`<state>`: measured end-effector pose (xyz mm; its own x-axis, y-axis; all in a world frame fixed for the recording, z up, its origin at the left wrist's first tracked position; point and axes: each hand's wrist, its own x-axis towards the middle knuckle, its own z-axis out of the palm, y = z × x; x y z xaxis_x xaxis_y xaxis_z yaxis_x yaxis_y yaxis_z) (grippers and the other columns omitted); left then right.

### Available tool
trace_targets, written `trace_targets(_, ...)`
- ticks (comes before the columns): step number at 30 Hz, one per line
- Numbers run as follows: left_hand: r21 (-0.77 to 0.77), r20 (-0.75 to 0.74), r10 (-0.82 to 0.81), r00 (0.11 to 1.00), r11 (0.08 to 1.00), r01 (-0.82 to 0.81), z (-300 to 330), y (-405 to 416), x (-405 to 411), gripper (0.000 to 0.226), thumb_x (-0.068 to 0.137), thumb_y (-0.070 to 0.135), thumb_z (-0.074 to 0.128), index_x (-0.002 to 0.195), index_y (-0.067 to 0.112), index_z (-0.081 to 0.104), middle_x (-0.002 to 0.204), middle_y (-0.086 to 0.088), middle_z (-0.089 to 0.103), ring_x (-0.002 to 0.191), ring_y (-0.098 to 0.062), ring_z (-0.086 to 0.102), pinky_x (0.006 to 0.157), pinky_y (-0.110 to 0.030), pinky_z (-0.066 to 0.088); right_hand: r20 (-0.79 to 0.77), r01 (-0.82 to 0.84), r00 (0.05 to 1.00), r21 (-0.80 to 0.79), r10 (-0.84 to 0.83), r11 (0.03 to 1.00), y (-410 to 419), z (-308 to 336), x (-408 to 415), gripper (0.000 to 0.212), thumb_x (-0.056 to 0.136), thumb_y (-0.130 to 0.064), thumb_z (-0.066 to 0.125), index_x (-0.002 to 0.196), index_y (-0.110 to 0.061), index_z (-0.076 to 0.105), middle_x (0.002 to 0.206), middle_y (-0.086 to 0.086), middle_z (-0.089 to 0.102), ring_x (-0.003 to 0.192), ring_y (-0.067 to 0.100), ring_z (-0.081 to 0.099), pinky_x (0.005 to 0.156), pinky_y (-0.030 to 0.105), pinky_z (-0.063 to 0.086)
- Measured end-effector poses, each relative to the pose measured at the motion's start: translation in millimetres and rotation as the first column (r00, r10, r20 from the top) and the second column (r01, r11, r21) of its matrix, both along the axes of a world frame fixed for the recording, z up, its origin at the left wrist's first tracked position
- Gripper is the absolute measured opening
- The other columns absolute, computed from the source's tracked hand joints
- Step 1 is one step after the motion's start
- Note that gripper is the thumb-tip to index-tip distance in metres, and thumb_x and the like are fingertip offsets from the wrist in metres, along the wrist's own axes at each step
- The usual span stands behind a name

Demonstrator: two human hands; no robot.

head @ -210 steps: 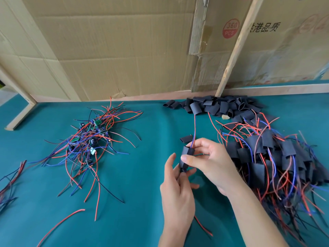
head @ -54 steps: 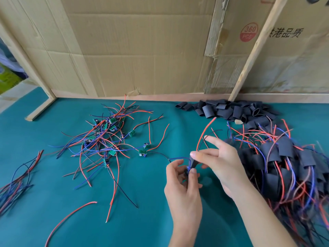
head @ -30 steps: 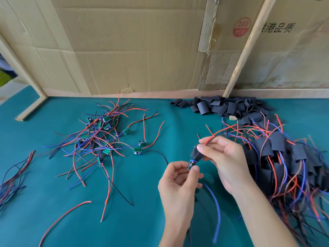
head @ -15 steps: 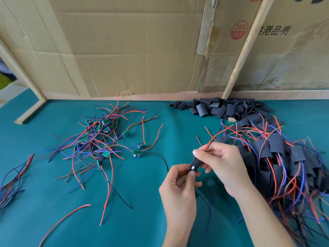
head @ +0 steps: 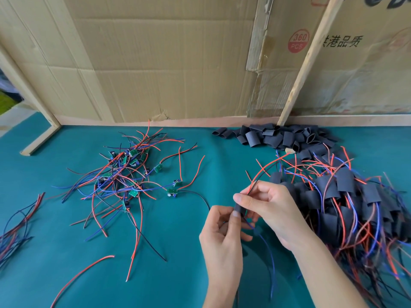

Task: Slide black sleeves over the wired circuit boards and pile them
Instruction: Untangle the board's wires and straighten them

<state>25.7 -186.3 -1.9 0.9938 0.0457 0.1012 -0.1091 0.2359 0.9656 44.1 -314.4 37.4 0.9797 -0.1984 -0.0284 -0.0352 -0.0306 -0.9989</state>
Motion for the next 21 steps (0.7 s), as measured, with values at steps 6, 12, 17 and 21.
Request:
trace_targets(6, 0.025, 0.0, 0.023, 1.0, 0.999, -0.023, -0.1, -1.3, -1.2, 0.018, 0.099, 0.003, 0.063, 0.085, 0.016, 0.063, 0.074, -0.005, 0.074, 0.062, -0.023, 0.071, 0.052, -0.022, 0.052, -0.027, -0.036, 0.999, 0.015, 0.037, 0.999, 1.4, 2.2, -1.8, 0.02, 0.079, -0.021, 0.088, 0.083, -0.009, 0.073, 0.072, 0.02, 0.072, 0.054, 0.024, 0.059, 0.05, 0.029, 0.048)
trace_targets(12, 0.035, -0.018, -0.007, 1.0, 0.999, 0.008, 2.0, -3.2, -2.5, 0.015, 0.098, 0.014, 0.068, 0.085, 0.015, 0.06, 0.075, -0.002, 0.072, 0.061, -0.02, 0.071, 0.051, -0.024, 0.052, -0.019, 0.014, 1.0, -0.02, -0.015, 1.0, 5.0, 17.2, -11.5, 0.017, 0.08, -0.021, 0.083, 0.081, -0.007, 0.072, 0.064, 0.011, 0.067, 0.053, 0.018, 0.052, 0.05, 0.024, 0.043)
trace_targets(17, 0.031, -0.049, -0.006, 0.999, 0.999, 0.007, -1.7, -4.5, -0.7, 0.024, 0.1, 0.02, 0.059, 0.077, 0.026, 0.061, 0.072, -0.005, 0.069, 0.057, -0.019, 0.067, 0.05, -0.025, 0.049, 0.074, 0.223, 0.974, -0.433, -0.212, 0.873, -47.9, 69.6, -39.4, 0.022, 0.08, -0.049, 0.081, 0.084, -0.028, 0.078, 0.064, -0.01, 0.071, 0.052, -0.001, 0.056, 0.05, 0.022, 0.049)
trace_targets(21, 0.037, -0.045, -0.008, 0.999, 0.999, 0.009, -5.1, -4.8, 0.3, 0.032, 0.101, 0.001, 0.055, 0.079, 0.023, 0.062, 0.069, 0.0, 0.067, 0.058, -0.019, 0.067, 0.051, -0.026, 0.05, 0.051, 0.255, 0.918, -0.835, -0.393, 0.488, -142.1, 99.4, -51.3, 0.065, 0.055, -0.108, 0.045, 0.094, -0.061, 0.069, 0.074, -0.025, 0.074, 0.082, 0.02, 0.075, 0.083, 0.049, 0.06)
